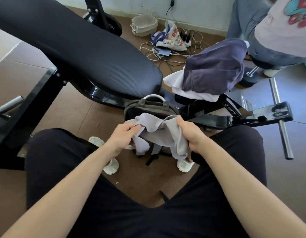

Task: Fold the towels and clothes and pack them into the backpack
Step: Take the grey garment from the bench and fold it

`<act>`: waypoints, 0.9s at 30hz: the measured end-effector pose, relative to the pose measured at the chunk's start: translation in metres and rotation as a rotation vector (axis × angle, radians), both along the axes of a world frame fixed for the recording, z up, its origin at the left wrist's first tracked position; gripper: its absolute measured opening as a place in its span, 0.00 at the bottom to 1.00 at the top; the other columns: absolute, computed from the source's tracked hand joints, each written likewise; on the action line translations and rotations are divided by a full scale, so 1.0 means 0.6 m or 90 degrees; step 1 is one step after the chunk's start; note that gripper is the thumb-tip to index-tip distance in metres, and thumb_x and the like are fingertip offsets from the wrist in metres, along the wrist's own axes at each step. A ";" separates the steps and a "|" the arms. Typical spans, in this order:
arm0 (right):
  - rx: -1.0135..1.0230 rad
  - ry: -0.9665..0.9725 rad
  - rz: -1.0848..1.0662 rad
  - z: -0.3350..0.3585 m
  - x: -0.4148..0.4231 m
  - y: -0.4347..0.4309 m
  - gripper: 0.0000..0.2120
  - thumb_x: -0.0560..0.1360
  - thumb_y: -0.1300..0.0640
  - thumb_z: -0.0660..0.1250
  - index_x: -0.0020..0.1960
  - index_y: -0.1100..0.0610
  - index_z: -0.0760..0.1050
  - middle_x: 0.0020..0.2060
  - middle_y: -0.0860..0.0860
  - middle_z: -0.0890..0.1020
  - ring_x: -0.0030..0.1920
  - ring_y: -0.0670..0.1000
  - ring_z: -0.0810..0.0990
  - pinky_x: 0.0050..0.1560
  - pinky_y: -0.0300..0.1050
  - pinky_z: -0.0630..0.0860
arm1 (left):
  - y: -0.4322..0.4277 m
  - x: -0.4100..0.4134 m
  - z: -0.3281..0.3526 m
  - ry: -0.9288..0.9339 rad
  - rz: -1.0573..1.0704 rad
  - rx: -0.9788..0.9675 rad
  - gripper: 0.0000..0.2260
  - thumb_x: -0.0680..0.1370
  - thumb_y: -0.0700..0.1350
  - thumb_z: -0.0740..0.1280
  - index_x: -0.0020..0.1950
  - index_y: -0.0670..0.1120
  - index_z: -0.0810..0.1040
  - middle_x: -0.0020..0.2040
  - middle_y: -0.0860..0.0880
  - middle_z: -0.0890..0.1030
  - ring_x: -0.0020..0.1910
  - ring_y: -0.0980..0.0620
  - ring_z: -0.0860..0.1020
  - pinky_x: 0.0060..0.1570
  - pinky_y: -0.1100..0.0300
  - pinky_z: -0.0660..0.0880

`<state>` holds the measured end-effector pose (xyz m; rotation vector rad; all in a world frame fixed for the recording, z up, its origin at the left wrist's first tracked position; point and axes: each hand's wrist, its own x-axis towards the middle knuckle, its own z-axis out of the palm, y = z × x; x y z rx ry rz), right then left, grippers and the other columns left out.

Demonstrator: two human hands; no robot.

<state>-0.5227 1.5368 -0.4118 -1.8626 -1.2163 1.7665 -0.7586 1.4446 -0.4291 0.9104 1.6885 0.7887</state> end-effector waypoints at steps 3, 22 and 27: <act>-0.010 0.045 0.012 -0.009 -0.016 -0.017 0.23 0.81 0.37 0.61 0.59 0.54 0.81 0.55 0.55 0.85 0.57 0.56 0.84 0.65 0.57 0.78 | -0.002 0.033 0.005 -0.052 -0.019 0.018 0.20 0.85 0.50 0.64 0.44 0.34 0.76 0.41 0.45 0.72 0.41 0.48 0.70 0.43 0.52 0.67; 0.067 0.241 0.166 -0.010 -0.047 -0.055 0.24 0.71 0.66 0.76 0.66 0.62 0.75 0.54 0.66 0.80 0.54 0.61 0.81 0.64 0.65 0.77 | 0.005 0.056 0.005 -0.398 0.067 0.011 0.16 0.80 0.35 0.69 0.67 0.44 0.75 0.53 0.44 0.83 0.52 0.43 0.82 0.56 0.45 0.79; 0.028 0.216 0.174 0.003 -0.049 -0.062 0.17 0.76 0.62 0.75 0.61 0.66 0.75 0.49 0.63 0.82 0.51 0.61 0.84 0.59 0.65 0.81 | 0.009 0.053 -0.005 -0.408 0.091 0.018 0.11 0.80 0.34 0.68 0.61 0.44 0.77 0.50 0.45 0.83 0.48 0.46 0.83 0.49 0.51 0.81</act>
